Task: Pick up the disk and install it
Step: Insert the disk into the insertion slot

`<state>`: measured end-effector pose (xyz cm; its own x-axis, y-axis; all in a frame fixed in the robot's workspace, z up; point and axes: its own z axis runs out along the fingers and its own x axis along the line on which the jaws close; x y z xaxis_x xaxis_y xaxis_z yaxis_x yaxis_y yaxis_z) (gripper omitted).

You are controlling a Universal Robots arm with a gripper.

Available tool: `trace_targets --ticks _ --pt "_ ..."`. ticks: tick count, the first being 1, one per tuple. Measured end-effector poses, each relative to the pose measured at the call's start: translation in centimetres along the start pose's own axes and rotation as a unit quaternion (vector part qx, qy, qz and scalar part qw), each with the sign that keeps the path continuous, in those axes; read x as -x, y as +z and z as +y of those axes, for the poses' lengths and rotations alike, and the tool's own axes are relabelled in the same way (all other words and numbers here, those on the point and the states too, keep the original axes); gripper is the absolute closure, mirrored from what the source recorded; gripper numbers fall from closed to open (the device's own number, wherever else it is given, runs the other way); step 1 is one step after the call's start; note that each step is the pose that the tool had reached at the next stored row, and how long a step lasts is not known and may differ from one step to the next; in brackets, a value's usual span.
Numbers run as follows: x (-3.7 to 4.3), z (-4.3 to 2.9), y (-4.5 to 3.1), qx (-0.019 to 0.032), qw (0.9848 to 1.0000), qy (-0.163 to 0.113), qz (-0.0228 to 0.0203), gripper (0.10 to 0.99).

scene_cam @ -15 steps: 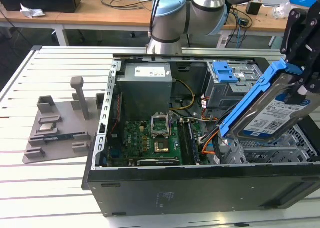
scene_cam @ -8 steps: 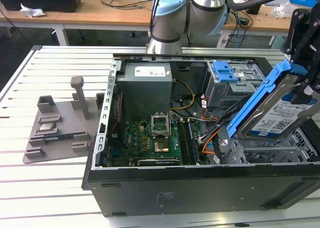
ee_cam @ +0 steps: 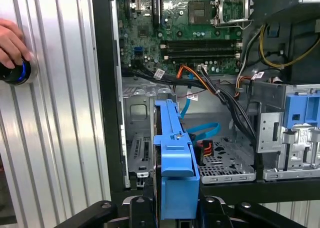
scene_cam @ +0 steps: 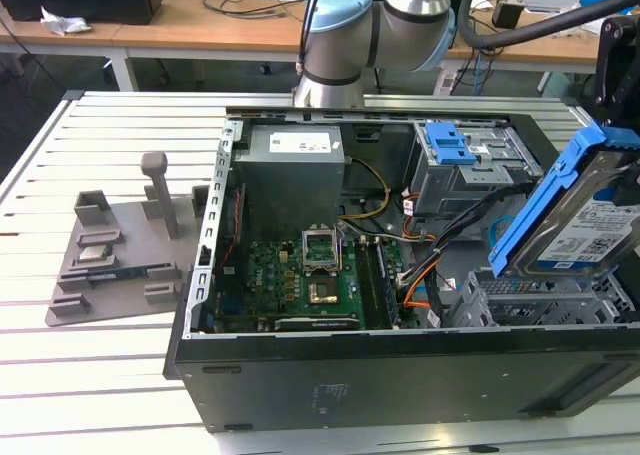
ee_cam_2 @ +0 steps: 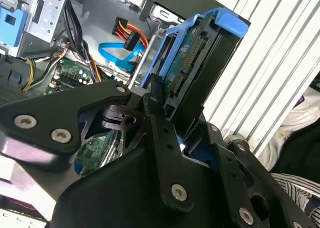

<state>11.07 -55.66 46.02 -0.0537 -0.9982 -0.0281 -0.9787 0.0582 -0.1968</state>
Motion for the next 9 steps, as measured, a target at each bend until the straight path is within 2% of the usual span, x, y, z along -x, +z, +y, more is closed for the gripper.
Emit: trace_targets --ticks 9 --pt "-0.04 0.37 1.19 0.0 1.0 0.0 0.0 0.722"
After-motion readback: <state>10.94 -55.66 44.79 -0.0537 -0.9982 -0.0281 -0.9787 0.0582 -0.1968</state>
